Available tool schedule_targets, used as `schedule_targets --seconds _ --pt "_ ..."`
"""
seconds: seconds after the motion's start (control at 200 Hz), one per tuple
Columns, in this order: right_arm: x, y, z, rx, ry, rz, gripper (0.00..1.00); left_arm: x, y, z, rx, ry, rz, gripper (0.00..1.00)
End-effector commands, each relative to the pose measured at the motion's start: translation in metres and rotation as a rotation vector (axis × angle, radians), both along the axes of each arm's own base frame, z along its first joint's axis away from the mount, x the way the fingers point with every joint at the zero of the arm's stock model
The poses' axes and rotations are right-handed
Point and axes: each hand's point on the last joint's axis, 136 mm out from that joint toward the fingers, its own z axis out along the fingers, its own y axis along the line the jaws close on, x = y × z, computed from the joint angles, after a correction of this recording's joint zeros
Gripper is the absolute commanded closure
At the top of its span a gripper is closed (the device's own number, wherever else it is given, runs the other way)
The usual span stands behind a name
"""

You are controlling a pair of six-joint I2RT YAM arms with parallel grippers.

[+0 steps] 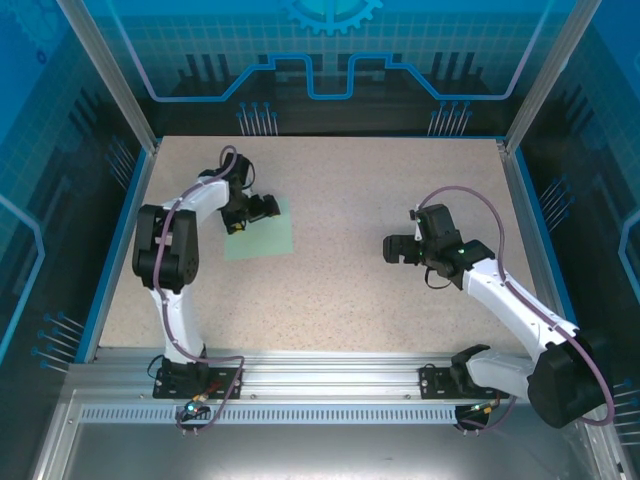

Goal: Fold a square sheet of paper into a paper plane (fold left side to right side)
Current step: Move the square sheet of paper to the center of the table.

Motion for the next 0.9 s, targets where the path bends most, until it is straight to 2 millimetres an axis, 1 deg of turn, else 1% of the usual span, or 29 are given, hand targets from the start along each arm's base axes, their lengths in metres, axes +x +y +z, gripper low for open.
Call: schedule_targets --seconds 0.0,0.08,0.21,0.41,0.545,0.71,0.765,0.895 --pt "-0.003 0.000 0.003 -0.025 0.012 0.002 0.01 -0.011 -0.011 -0.006 -0.003 0.067 -0.041 0.02" --pt "-0.005 -0.001 0.003 -0.029 0.015 0.001 0.01 -0.018 -0.015 -0.013 0.009 0.091 -0.048 0.02" --pt "-0.008 -0.004 0.003 -0.033 0.018 -0.001 0.01 -0.031 -0.028 -0.021 0.014 0.121 -0.078 0.02" --pt "-0.015 -0.007 0.004 -0.040 0.019 -0.004 0.01 -0.049 -0.055 -0.030 0.038 0.134 -0.118 0.02" --pt "-0.020 -0.009 0.006 -0.033 0.017 -0.008 0.01 -0.059 -0.077 -0.034 0.032 0.144 -0.144 0.02" --pt "-0.024 -0.013 0.006 -0.035 0.009 -0.015 0.00 -0.067 -0.118 -0.027 -0.021 0.134 -0.179 0.02" --pt "-0.025 -0.013 0.005 -0.035 0.013 -0.017 0.01 -0.069 -0.129 -0.024 -0.024 0.129 -0.176 0.02" --pt "-0.026 -0.013 0.003 -0.027 0.018 -0.021 0.00 -0.079 -0.165 -0.016 -0.080 0.114 -0.183 0.02"
